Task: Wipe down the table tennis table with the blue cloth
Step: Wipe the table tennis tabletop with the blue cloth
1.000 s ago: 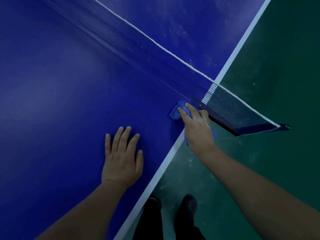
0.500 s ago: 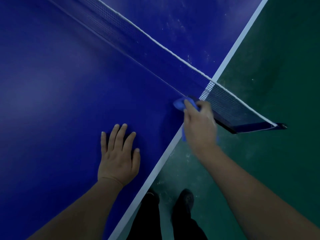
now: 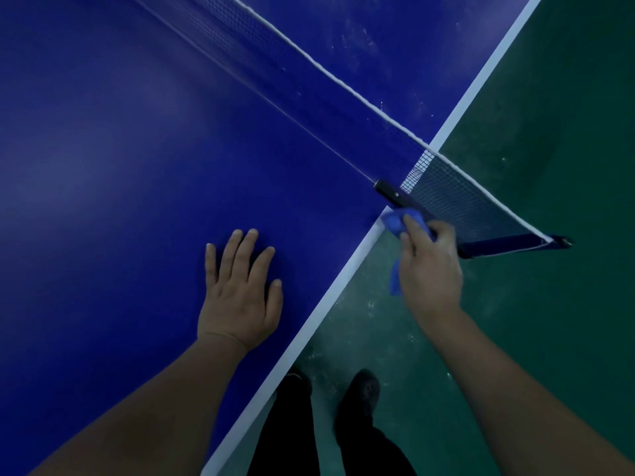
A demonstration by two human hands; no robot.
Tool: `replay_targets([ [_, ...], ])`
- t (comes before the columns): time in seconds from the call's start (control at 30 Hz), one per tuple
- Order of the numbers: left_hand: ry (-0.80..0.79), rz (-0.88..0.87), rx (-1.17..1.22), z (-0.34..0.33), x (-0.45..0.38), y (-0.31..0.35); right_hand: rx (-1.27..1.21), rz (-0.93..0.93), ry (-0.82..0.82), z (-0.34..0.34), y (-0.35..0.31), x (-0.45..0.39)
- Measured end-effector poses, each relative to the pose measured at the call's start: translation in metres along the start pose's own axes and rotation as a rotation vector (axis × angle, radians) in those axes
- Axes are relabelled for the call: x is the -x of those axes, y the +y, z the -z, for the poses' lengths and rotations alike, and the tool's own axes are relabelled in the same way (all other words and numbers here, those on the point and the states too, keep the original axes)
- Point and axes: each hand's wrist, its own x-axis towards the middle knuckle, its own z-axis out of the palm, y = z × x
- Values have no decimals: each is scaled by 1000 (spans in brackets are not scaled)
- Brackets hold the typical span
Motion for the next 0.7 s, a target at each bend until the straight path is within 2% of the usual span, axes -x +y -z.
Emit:
replay_targets([
  [0.07,6,-1,-1,1,0,-1,-27,147,28,-8,-20,-8],
  [0.13,13,1,-7,2,-1,1,85,190,-90,-15,-20,-15],
  [0.2,15,-6,-24,3,0,3,160,104,-235,-14,4,-17],
  [0.33,13,-4,-60,5,4,7,8,-147,-306,7,68,-3],
  [0.4,28,3,-18,6,6,17,-22,-116,-308,20,91,6],
  [0.53,34,-41,118,-1,15,69,-28,11,-351,50,132,15],
  [0.7,-24,-39,220,-28,27,173,-87,148,-410,88,197,5],
])
